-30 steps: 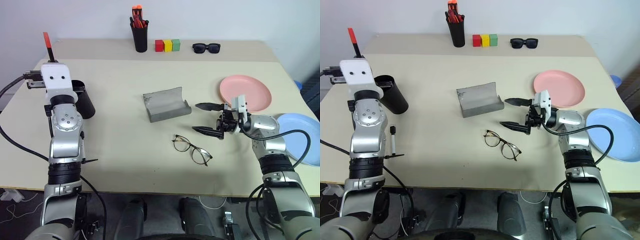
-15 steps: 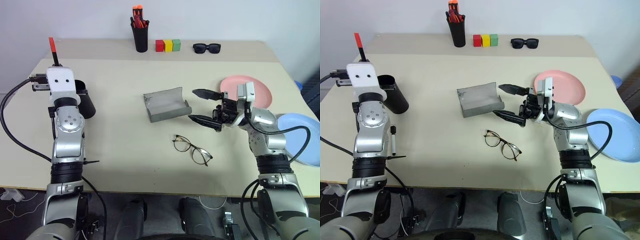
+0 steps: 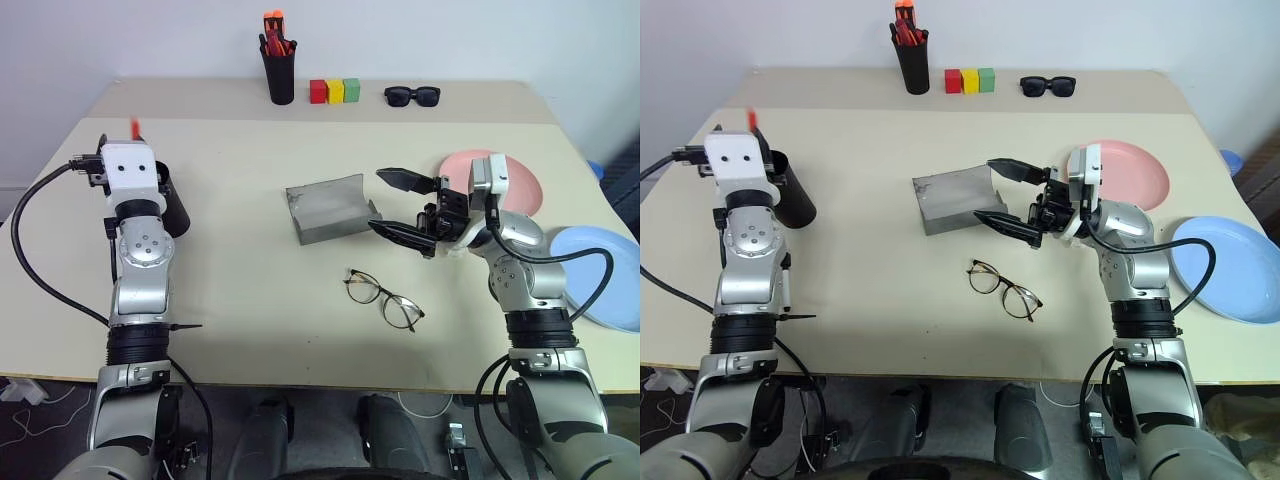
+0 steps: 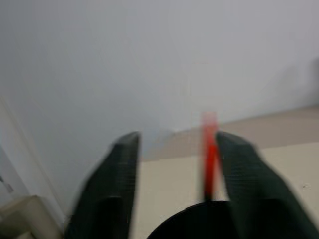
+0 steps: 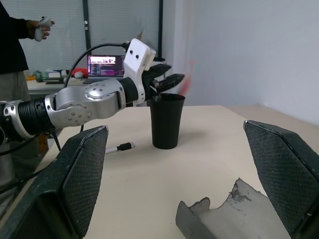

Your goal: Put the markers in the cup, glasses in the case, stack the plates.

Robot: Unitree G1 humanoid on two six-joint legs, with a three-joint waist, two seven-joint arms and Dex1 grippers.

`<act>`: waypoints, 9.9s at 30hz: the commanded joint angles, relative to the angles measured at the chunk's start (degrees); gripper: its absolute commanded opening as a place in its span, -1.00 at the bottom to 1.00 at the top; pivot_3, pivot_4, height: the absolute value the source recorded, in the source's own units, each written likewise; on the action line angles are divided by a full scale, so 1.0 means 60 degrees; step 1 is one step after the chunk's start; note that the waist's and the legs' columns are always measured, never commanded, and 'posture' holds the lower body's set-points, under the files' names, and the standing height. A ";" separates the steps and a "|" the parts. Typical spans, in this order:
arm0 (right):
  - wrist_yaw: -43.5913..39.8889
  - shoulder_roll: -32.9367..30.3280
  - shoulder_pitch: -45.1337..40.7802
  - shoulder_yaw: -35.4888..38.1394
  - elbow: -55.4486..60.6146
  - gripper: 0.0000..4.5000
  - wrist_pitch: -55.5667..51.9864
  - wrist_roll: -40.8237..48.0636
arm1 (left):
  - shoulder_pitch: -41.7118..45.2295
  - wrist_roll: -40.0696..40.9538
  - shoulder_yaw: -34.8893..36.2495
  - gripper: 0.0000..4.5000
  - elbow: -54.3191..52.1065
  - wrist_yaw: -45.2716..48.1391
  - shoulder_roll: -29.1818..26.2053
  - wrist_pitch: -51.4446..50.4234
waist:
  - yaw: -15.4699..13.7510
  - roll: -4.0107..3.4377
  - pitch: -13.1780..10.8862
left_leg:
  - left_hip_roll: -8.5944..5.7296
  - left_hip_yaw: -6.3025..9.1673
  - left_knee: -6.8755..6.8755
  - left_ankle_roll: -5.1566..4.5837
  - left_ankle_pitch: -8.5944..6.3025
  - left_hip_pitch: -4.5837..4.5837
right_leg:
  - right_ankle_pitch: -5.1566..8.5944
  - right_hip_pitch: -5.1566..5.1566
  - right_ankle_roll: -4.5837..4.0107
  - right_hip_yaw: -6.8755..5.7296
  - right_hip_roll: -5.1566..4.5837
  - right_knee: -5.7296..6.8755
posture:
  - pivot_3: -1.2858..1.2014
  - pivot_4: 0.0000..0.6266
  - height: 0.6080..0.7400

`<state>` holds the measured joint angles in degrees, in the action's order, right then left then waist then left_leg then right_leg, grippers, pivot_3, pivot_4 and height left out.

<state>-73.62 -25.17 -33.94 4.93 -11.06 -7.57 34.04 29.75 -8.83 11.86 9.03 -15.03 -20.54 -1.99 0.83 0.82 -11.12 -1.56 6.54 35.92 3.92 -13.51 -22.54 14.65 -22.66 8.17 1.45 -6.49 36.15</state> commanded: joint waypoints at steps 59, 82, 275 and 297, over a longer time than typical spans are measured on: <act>-0.2142 -0.0528 0.0919 -0.1422 -0.0626 0.99 0.3070 -0.2155 | -0.4542 1.5213 0.1269 0.45 -0.5732 -0.6333 -0.2557 -0.7839 | -0.0021 0.0007 0.0001 | 0.0010 -0.0004 0.0003 0.0002 -0.0002 0.0017 | 0.0021 0.0021 -0.0083 0.0003 0.0004 -0.0023 | 0.03 -0.52 1.00; -0.1689 -0.0803 0.0938 -0.1260 -0.0453 0.99 0.2886 -0.1985 | -0.3973 1.6027 0.0772 -0.97 -0.5672 -0.6215 -0.1931 -0.8608 | -0.0060 -0.0001 0.0006 | 0.0005 0.0000 0.0006 0.0005 0.0000 0.0021 | 0.0020 0.0031 -0.0080 0.0003 0.0000 -0.0023 | 0.03 -0.52 1.00; 0.4236 -0.3118 0.7881 0.2254 0.7375 0.99 -0.3304 0.0264 | 0.2178 0.2417 -0.3832 0.31 -0.1517 1.3748 -0.1922 -0.4028 | 0.0010 0.0033 -0.0023 | 0.0017 0.0013 -0.0017 0.0005 0.0013 0.0007 | 0.0012 0.0014 -0.0017 -0.0009 0.0010 0.0001 | 0.03 -0.52 1.00; 0.1971 -0.3209 0.3359 -0.1896 0.3436 0.99 -0.4193 -0.1065 | -0.2813 0.5344 -0.2097 0.31 -0.5051 1.5607 -0.4944 -0.2922 | 0.0004 0.0028 -0.0024 | 0.0022 0.0003 0.0000 -0.0011 0.0001 0.0007 | 0.0029 0.0013 -0.0056 -0.0007 0.0010 -0.0004 | 0.03 -0.52 1.00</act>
<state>-60.80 -44.68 -12.85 -6.26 9.77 -33.43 28.12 13.34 23.46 -1.12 -19.61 78.64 -49.40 -21.38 0.86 0.99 -11.27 -1.43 6.56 35.91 3.86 -13.50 -22.51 14.82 -22.58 7.84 1.41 -6.43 36.11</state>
